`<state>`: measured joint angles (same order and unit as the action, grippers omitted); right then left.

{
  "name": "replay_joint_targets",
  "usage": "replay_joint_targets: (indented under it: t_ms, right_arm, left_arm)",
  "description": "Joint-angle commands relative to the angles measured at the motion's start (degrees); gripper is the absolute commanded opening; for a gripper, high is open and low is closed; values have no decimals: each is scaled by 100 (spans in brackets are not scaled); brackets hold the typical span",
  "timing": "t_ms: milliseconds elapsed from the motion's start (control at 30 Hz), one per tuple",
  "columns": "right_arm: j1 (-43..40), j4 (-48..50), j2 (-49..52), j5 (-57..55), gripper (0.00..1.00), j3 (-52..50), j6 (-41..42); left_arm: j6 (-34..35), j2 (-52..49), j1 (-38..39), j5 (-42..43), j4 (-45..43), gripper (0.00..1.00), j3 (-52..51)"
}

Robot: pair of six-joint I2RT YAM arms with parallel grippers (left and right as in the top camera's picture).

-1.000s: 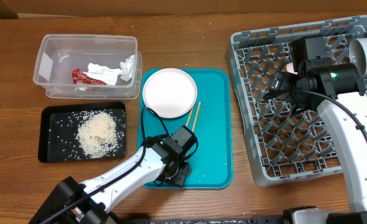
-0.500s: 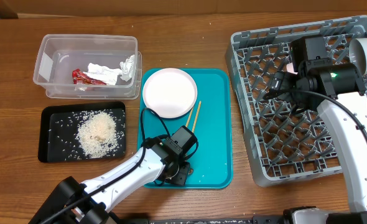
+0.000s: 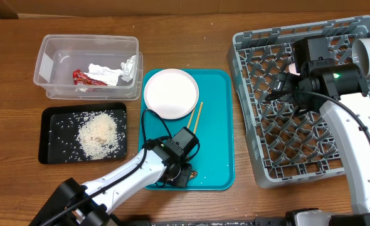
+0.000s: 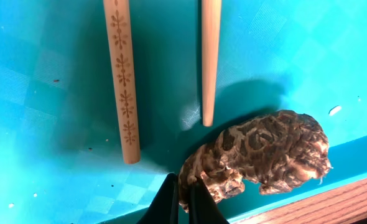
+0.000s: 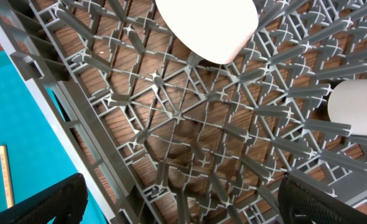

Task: Sort waste into correct bins and load items into the dishwasher
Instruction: 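Carry the mushroom left and drop it onto the black tray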

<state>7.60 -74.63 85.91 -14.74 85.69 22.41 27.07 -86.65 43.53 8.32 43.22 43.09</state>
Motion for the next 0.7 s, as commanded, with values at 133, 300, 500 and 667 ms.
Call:
replay_joint_targets:
  t_ms: [133, 300, 500, 667]
  right_arm:
    - [-22, -7, -2, 28, 100, -22, -39]
    - [-22, -13, -2, 26, 100, -24, -39]
    - [-22, -13, -2, 26, 100, -22, -39]
    - [-22, -11, -2, 28, 100, -24, -39]
  left_arm:
    - [-9, 103, -11, -197, 337, 4, 341]
    - [-210, 376, -92, -662, 1010, 4, 1056]
    - [-437, 616, -1075, -1025, 1438, 4, 1703]
    - [-437, 614, -2330, -1021, 1408, 4, 1707]
